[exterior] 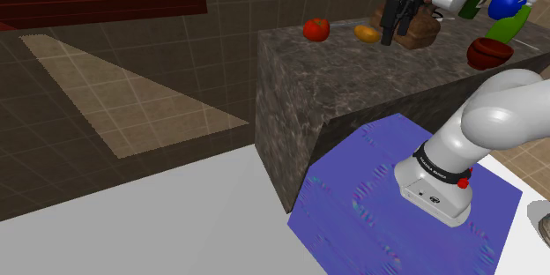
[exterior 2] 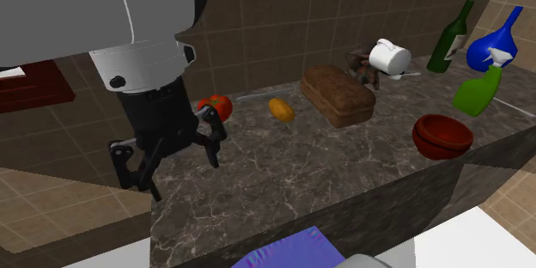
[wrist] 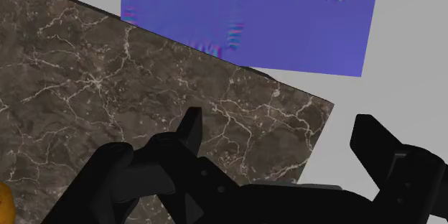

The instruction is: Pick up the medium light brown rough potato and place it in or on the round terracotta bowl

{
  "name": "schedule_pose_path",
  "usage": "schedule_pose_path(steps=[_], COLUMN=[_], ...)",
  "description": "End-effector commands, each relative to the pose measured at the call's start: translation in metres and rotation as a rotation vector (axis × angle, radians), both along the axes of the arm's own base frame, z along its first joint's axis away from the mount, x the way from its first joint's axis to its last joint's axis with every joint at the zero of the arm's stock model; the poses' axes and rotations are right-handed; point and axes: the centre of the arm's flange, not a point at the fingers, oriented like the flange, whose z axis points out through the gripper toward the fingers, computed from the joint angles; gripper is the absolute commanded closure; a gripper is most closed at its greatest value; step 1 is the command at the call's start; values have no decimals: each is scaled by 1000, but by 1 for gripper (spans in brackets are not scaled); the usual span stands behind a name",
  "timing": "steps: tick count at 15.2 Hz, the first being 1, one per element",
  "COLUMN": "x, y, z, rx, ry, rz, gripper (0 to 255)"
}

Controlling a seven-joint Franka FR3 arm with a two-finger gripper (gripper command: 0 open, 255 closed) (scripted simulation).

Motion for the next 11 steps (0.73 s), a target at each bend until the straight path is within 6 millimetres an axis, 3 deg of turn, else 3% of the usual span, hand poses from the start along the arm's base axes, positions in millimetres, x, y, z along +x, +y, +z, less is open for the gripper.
schedule_pose_path(steps=[1,11], x=[0,67], y=[0,-66], z=[0,-69], rx=[0,-161], ry=[0,-19], rz=[0,-50], gripper=[0,0])
